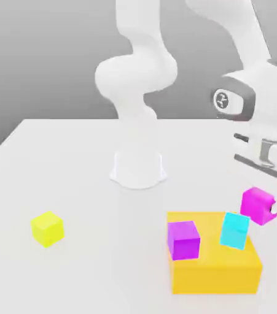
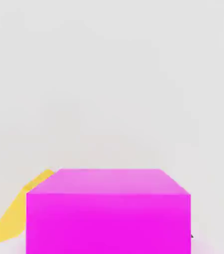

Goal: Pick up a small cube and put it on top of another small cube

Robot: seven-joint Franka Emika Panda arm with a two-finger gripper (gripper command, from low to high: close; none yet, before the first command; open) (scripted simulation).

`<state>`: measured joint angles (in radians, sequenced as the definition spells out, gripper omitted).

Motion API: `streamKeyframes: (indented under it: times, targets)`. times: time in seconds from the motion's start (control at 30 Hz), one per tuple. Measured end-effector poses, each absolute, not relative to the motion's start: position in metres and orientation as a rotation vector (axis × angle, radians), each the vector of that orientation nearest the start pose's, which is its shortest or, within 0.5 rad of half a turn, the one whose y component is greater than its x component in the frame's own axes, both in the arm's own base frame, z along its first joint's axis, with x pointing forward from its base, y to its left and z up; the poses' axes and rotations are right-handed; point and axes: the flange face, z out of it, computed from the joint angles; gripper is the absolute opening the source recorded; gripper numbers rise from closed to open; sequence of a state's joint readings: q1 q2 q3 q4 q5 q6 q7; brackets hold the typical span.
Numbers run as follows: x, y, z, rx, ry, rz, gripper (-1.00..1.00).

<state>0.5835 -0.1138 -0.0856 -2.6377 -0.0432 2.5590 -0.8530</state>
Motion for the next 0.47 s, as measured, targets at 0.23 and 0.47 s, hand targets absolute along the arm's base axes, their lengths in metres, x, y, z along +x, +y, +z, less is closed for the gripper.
streamKeyframes:
  times: [0.23, 0.47]
  targets:
    - [0.409, 0.093, 0.318, -2.443, -1.975, -0.001, -1.00]
    - [0.408, 0.089, 0.272, -2.443, -1.971, 0.002, 1.00]
